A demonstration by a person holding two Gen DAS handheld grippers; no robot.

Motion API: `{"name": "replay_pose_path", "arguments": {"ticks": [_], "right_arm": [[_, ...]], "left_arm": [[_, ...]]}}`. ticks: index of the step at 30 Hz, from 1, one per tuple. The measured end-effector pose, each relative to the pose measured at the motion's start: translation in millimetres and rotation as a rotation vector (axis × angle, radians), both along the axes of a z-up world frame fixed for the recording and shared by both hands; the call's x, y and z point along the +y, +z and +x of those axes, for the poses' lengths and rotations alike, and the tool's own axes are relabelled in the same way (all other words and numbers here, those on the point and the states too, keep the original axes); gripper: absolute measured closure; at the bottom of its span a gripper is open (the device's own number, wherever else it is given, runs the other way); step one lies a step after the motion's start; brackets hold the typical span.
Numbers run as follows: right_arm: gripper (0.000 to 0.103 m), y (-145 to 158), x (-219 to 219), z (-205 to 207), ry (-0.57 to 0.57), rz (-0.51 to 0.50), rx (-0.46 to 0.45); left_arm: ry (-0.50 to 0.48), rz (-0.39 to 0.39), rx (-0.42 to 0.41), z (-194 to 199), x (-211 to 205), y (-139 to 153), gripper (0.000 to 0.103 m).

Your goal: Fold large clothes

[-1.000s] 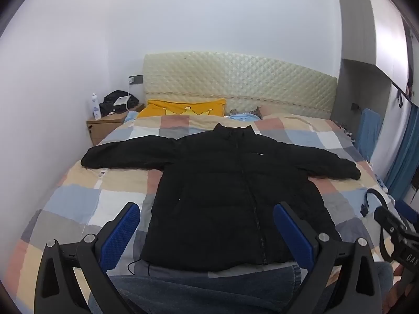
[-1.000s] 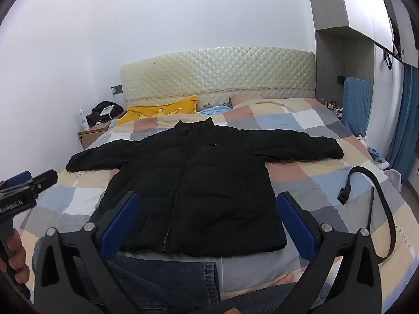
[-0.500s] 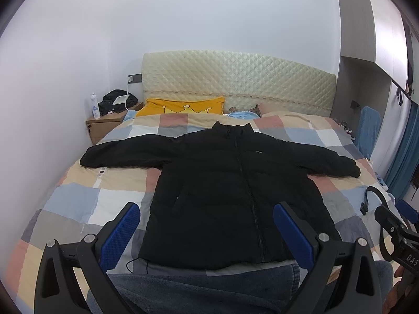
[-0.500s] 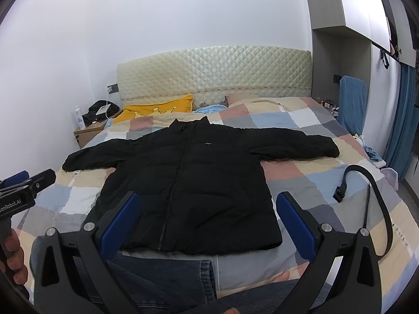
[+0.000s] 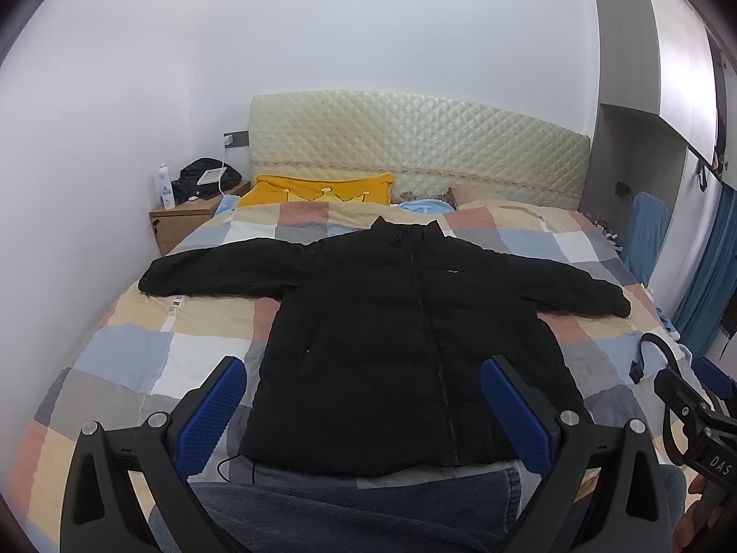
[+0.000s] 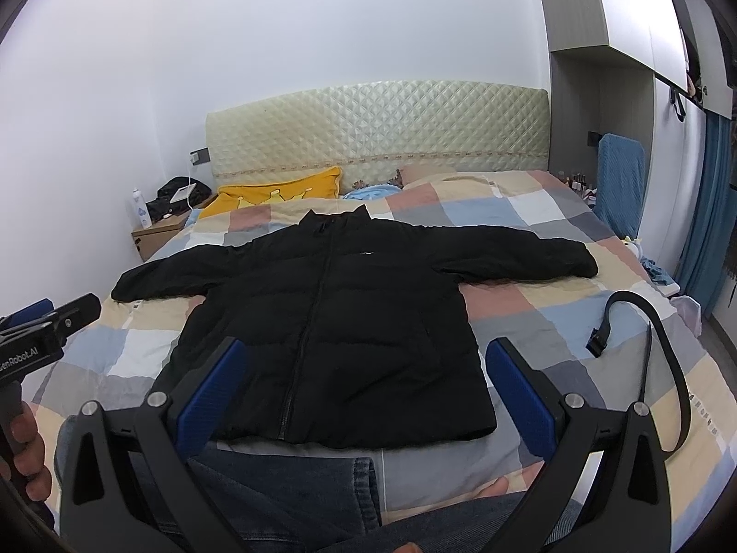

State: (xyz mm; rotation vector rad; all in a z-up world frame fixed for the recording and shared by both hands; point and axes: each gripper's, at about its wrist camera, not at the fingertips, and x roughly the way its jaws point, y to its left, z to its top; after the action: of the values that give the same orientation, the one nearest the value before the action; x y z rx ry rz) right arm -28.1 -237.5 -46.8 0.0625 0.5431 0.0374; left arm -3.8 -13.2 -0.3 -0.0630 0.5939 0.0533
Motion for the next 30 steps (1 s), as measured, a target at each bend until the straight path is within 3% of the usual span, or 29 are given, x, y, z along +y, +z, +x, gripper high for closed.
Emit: {"name": "replay_pose_path", "arguments": {"ticks": [30], "right_arm": [[0.000,-5.7,-2.0,0.8,-0.002,0.007,0.018]], "left_arm": [[-0.022,-0.009,0.016,0.5,-6.4,-4.2,0.000]]}}
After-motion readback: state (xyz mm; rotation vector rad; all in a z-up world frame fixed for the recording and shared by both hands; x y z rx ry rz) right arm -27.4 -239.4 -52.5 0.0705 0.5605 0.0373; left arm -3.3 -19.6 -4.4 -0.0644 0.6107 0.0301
